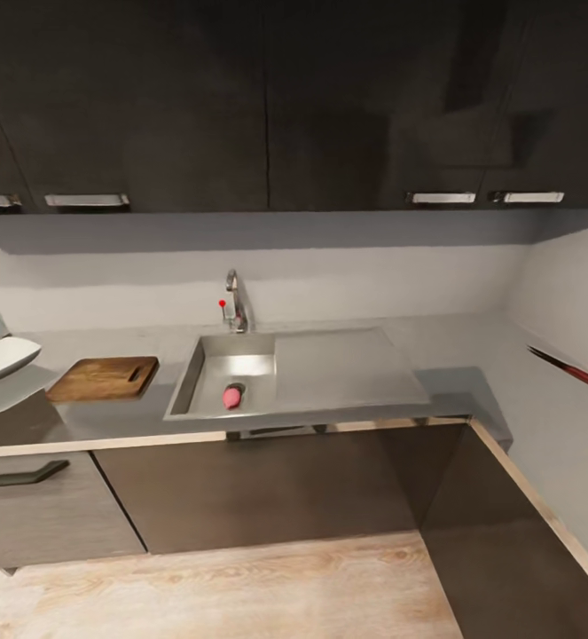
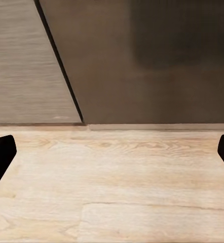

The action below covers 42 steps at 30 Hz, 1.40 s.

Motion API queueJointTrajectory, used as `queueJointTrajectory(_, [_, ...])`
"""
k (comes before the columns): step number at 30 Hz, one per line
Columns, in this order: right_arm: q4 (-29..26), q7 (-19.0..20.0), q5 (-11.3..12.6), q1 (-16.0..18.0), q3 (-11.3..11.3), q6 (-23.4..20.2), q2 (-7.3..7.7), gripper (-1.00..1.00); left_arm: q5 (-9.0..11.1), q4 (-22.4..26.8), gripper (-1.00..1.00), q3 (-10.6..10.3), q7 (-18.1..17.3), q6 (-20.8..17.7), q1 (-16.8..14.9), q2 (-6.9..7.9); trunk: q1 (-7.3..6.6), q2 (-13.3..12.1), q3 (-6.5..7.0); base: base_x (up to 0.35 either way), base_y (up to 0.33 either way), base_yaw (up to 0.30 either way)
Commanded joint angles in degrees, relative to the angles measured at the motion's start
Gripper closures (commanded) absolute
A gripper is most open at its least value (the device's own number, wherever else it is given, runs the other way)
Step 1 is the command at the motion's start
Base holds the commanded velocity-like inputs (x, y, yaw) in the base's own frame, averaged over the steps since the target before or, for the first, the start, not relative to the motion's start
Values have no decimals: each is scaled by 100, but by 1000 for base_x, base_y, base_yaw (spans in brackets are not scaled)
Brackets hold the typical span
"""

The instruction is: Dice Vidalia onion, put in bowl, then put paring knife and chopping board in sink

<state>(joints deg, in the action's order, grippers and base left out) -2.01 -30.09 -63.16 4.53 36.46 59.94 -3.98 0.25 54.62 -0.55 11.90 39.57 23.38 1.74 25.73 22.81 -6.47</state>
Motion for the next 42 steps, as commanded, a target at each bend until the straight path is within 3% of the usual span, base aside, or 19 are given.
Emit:
queueJointTrajectory(1, [-2, -41, -61, 3, 31, 6, 0, -100, 1, 5, -100, -6, 15, 6, 0, 2, 5, 11, -11, 136, 12, 15])
queueJointTrajectory(20, [4, -39, -63, 2, 27, 6, -4, -100, 5, -1, -100, -3, 21, -13, 0, -6, 5, 11, -11, 13, 1, 1])
queueJointTrajectory(25, [6, -40, -64, 3, 27, 6, -4, -100, -18, 89, -100, 12, 30, -366, 0, -153, 5, 11, -11, 0, 0, 0])
queueJointTrajectory(30, [7, -39, -59, 4, 27, 6, -2, -100, -39, 1024, -100, 19, 25, -1904, -3, -224, 5, 11, -11, 0, 0, 0])
queueJointTrajectory(32, [7, -37, -59, 4, 27, 6, -3, -100, -41, 1776, -100, 20, 16, -2895, -7, -227, 5, 11, -11, 0, 0, 0])
queueJointTrajectory(34, [9, -39, -61, 2, 27, 6, -2, -100, -44, 2355, -100, 20, 8, -3540, -8, -228, 5, 11, -11, 0, 0, 0])
queueJointTrajectory(37, [14, -35, -59, 2, 27, 6, -5, -100, -54, 3064, -100, 20, 2, -4305, -9, -235, 5, 11, -11, 0, 0, 0])
queueJointTrajectory(42, [23, -32, -57, 1, 27, 6, -6, -100, -64, 3389, -100, 13, 5, -5006, -32, -274, 5, 11, -11, 0, 0, 0])
